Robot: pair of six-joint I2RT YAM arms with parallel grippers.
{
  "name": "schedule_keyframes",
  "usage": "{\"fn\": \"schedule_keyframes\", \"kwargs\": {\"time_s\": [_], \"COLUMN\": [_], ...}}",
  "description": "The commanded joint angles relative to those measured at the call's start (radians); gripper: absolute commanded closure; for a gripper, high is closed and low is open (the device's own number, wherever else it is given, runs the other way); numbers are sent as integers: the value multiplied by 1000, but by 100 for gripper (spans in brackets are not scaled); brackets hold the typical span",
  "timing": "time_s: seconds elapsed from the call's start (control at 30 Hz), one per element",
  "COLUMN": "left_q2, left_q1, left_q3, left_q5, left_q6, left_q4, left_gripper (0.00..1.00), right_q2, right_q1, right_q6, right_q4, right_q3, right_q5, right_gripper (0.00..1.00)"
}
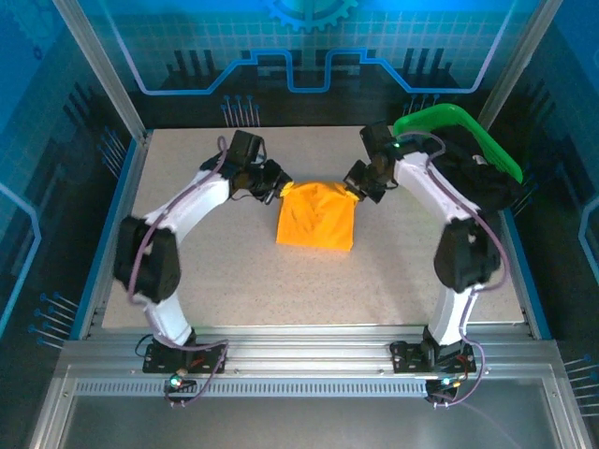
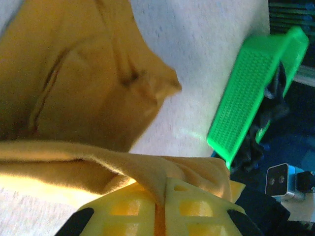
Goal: Fold and stack the t-shirts
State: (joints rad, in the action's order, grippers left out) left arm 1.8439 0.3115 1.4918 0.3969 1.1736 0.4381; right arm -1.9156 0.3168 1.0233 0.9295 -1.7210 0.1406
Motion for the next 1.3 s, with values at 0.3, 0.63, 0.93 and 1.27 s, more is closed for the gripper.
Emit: {"fn": "schedule_keyframes", "kwargs": {"time_s": [0.3, 0.63, 0.93, 1.27], "left_q2": [195, -282, -116, 163], "left_q1": [-44, 184, 370, 423], "left_q3": [278, -362, -473, -363], "left_q5": [-89, -188, -284, -400], "left_q6": [-146, 195, 458, 579], "left_q4": [191, -187, -533, -657], "left_gripper": [48, 34, 20, 32], "right_q2": [-300, 203, 536, 582], "right_q1": [-73, -70, -71, -73], "right_q6": [-200, -242, -162, -190], "right_q4": [135, -137, -288, -260], "right_q3": [-457, 120, 573, 618], "right_q5": [6, 42, 110, 126], "right_gripper": [47, 40, 39, 40]}}
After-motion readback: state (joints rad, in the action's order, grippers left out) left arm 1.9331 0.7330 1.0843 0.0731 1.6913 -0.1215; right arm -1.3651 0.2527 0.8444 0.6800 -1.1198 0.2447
